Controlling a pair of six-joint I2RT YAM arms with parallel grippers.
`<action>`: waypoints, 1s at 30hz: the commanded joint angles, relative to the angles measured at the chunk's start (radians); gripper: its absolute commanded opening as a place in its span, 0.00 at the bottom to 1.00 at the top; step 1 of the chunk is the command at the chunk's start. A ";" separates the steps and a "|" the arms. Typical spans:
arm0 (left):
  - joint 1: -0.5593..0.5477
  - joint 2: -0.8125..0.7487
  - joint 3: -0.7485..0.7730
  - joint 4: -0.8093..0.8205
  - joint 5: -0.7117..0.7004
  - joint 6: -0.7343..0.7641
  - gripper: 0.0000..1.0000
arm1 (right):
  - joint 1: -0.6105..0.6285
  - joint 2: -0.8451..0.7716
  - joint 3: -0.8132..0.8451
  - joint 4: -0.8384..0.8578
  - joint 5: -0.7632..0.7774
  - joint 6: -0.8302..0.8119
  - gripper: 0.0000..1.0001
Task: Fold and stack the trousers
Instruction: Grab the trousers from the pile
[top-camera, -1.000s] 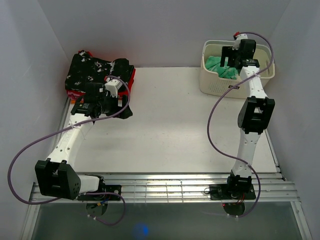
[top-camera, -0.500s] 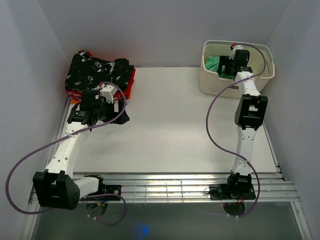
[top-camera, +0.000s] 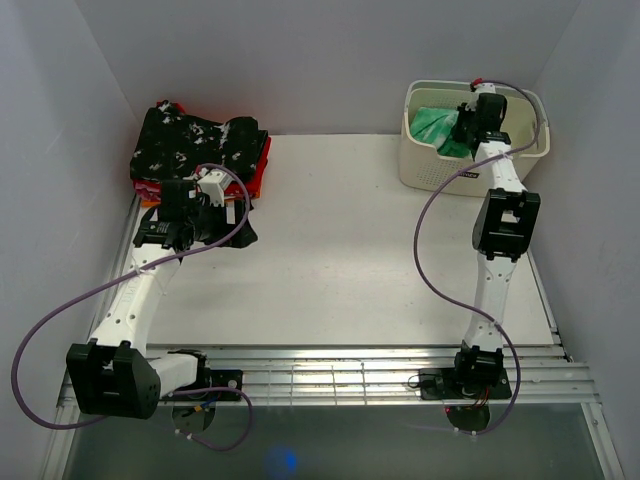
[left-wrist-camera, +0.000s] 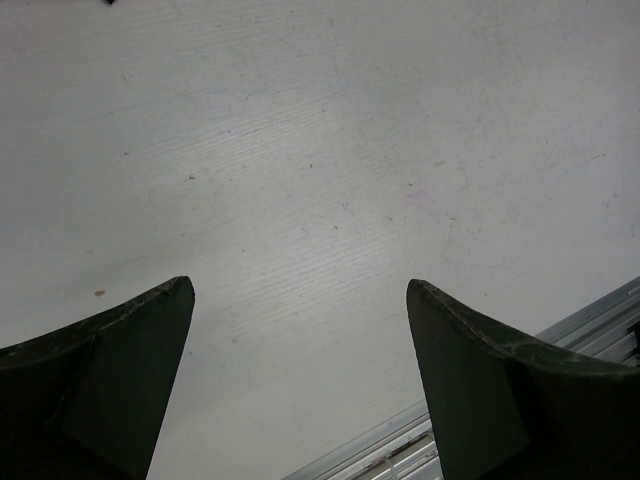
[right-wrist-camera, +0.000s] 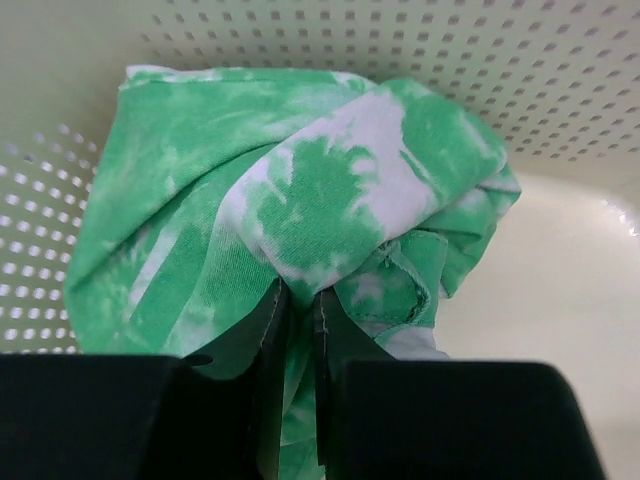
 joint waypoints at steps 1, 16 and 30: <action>0.004 -0.020 0.018 0.005 0.022 -0.016 0.98 | -0.022 -0.235 -0.019 0.286 0.004 0.042 0.08; 0.004 -0.086 -0.023 0.012 0.042 -0.027 0.98 | -0.048 -0.494 0.025 0.479 0.027 0.242 0.08; 0.007 -0.143 -0.048 0.025 0.053 -0.041 0.98 | -0.048 -0.752 0.062 0.680 -0.011 0.247 0.08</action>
